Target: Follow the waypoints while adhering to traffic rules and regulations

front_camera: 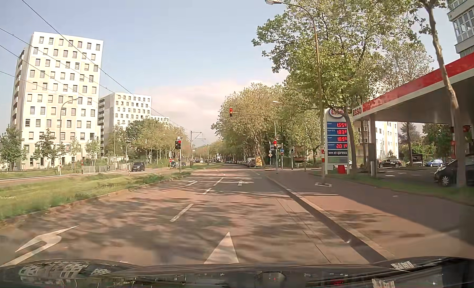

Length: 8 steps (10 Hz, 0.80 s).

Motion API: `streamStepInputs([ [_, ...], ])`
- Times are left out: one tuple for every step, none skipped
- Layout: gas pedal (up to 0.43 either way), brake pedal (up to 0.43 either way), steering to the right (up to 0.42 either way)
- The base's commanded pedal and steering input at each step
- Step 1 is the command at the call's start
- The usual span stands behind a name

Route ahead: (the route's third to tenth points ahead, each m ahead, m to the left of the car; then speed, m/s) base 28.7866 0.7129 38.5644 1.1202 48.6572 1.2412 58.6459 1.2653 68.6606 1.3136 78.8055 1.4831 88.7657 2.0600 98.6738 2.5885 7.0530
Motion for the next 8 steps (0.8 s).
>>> streamStepInputs([
  [0.047, 0.0, -0.001],
  [0.079, 0.0, -0.001],
  [0.13, 0.0, -0.001],
  [0.157, 0.0, -0.001],
  [0.169, 0.0, -0.001],
  [0.169, 0.0, -0.003],
  [0.169, 0.0, -0.007],
  [0.177, 0.0, -0.009],
])
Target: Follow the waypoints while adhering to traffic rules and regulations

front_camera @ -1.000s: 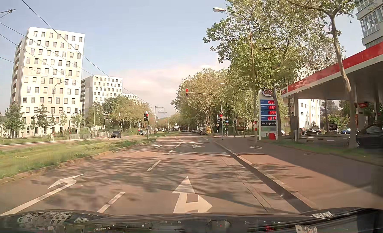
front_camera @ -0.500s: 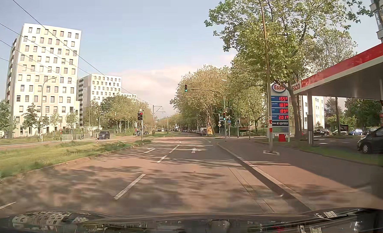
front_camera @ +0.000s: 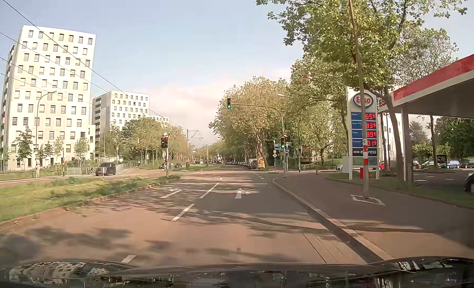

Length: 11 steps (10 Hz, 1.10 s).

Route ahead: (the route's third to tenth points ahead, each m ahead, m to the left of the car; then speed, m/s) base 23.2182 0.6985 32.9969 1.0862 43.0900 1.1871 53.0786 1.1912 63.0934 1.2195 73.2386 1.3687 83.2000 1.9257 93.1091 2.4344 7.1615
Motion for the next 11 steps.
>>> streamStepInputs([
  [0.177, 0.0, -0.009],
  [0.177, 0.0, -0.009],
  [0.177, 0.0, -0.009],
  [0.189, 0.0, -0.009],
  [0.189, 0.0, -0.009],
  [0.189, 0.0, -0.009],
  [0.189, 0.0, -0.009],
  [0.189, 0.0, -0.008],
  [0.189, 0.0, -0.009],
  [0.189, 0.0, -0.009],
  [0.209, 0.0, -0.008],
])
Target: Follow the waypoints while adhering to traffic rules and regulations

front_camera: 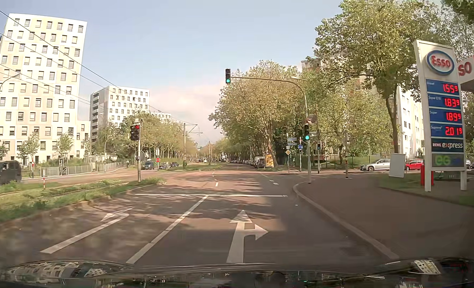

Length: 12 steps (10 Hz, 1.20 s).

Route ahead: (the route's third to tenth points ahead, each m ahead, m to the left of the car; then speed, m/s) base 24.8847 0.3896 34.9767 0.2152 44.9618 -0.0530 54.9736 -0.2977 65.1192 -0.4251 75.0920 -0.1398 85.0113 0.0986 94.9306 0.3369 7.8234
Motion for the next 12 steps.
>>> streamStepInputs([
  [0.209, 0.0, -0.008],
  [0.209, 0.0, -0.007],
  [0.228, 0.0, -0.007],
  [0.228, 0.0, -0.005],
  [0.24, 0.0, -0.004],
  [0.24, 0.0, -0.003],
  [0.24, 0.0, -0.003],
  [0.24, 0.0, -0.003],
  [0.24, 0.0, -0.003],
  [0.24, 0.0, -0.001],
  [0.24, 0.0, 0.001],
  [0.24, 0.0, 0.001],
])
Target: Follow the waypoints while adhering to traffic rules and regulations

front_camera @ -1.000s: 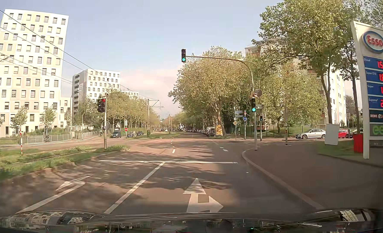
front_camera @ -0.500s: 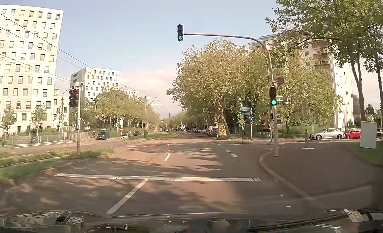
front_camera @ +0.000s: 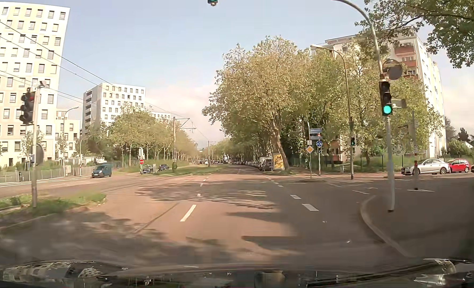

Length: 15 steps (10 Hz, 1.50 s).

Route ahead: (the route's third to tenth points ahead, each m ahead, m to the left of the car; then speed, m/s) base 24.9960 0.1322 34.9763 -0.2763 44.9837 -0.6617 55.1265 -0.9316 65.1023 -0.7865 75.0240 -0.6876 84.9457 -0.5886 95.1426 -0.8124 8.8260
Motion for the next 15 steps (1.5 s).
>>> streamStepInputs([
  [0.24, 0.0, 0.002],
  [0.24, 0.0, 0.002],
  [0.24, 0.0, 0.002],
  [0.24, 0.0, 0.003],
  [0.24, 0.0, 0.003],
  [0.24, 0.0, 0.003],
  [0.24, 0.0, 0.003],
  [0.228, 0.0, 0.003],
  [0.228, 0.0, 0.003],
  [0.228, 0.0, 0.003],
  [0.209, 0.0, 0.003],
  [0.197, 0.0, 0.003],
  [0.197, 0.0, 0.003],
  [0.189, 0.0, 0.003],
  [0.189, 0.0, 0.003],
])
